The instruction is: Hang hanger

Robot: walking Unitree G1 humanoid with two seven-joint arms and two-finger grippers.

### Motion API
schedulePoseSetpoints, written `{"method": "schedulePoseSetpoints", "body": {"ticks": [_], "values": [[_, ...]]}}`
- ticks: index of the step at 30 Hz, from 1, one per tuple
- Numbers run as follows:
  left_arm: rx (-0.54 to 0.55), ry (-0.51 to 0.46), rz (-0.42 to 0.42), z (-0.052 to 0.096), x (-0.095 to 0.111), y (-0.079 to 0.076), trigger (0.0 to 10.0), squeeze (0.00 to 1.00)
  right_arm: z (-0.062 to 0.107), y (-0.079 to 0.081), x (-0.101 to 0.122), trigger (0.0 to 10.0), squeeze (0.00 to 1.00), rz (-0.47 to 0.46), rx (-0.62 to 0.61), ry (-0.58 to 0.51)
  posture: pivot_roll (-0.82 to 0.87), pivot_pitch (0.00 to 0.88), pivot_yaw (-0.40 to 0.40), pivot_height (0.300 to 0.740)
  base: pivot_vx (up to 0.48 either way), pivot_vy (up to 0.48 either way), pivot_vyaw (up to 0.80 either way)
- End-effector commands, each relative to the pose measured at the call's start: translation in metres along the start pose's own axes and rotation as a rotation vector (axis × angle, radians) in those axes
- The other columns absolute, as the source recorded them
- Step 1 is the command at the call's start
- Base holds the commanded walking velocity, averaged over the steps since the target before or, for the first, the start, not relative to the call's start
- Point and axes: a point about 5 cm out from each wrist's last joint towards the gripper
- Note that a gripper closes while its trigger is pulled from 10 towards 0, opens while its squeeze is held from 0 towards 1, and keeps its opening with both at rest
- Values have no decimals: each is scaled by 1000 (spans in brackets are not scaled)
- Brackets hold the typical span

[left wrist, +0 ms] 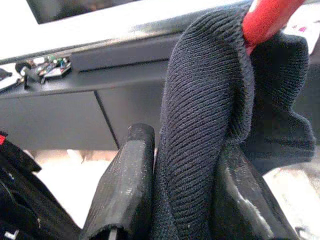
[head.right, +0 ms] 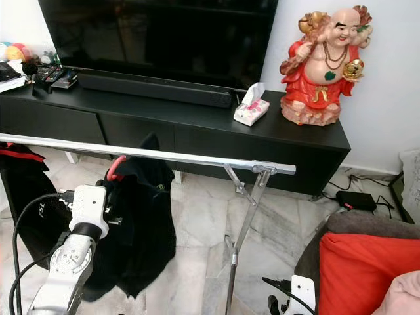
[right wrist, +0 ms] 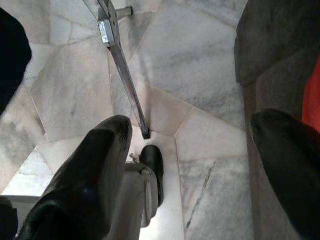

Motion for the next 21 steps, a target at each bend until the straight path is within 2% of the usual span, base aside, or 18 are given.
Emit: {"method": "schedulePoseSetpoints", "body": {"ticks": [1,3,4,12,17,19,21], "values": [[17,-27,-19,-6,7,3,10000,0,0,-2,1,10000,0,7,-8,1,84,0,-57,716,0,0,0],[19,-16,-21,-17,9,3,10000,0,0,-2,1,10000,0,8,-7,1,81,0,-58,716,0,0,0],[19,-16,-21,-17,9,3,10000,0,0,-2,1,10000,0,8,-7,1,81,0,-58,716,0,0,0],[9,-33,-19,-48,23,-8,10000,0,0,-2,2,10000,0,7,-9,-3,73,0,-58,716,0,0,0],[47,-5,-11,-56,22,-10,10000,0,0,-2,2,10000,0,7,-9,-3,56,0,-58,716,0,0,0],[88,28,39,-60,18,-9,10000,0,0,-2,2,10000,0,8,-8,-3,53,0,-59,716,0,0,0],[97,36,44,-60,17,-8,10000,0,0,-2,2,10000,0,8,-8,-2,52,0,-59,716,0,0,0]]}}
Point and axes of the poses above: a point about 5 cm out from each wrist's last joint towards the gripper, its own z axis pointing back from the gripper into the wrist, its own x axis along the axis of the wrist's last joint, y = z × x, and after that the axes turned 7 degrees about z, right-handed
